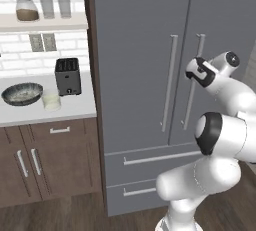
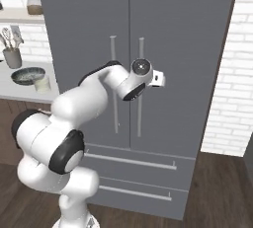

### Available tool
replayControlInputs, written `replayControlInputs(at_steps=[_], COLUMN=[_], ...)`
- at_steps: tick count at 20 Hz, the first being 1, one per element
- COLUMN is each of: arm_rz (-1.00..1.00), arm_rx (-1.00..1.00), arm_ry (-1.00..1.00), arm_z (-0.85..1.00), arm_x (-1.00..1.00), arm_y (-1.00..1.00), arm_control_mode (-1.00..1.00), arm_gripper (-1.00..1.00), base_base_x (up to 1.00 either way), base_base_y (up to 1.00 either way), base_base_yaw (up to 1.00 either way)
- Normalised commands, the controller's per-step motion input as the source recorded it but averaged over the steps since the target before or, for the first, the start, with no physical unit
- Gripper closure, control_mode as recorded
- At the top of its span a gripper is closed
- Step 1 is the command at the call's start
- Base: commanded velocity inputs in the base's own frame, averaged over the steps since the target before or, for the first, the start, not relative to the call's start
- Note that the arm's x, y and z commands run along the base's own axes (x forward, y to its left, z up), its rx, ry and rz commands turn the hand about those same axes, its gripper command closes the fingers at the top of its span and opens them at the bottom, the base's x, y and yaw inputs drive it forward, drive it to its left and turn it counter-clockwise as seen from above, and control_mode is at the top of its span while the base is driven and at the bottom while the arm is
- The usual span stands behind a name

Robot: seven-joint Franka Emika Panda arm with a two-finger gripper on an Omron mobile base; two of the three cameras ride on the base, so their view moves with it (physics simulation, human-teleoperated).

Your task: Grab a lemon wedge from the fridge and one ice cube from the ice bowl, and put them in the glass of lemonade.

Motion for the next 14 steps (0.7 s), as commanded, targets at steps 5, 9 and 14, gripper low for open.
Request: replayControlInputs(at_steps=[5,9,14], arm_rz=[-0.28,-0.32,-0.32], arm_rx=[0.02,0.05,0.06], arm_ry=[-0.06,0.0,0.0], arm_z=[0.0,0.0,0.0], arm_x=[-0.58,-0.69,-0.75], arm_y=[-0.98,-1.0,-1.0], arm_control_mode=[-1.0,-1.0,-1.0], arm_gripper=[1.0,1.0,1.0], base_base_x=[0.0,0.0,0.0], base_base_y=[0.0,0.0,0.0], base_base_yaw=[0.0,0.0,0.0])
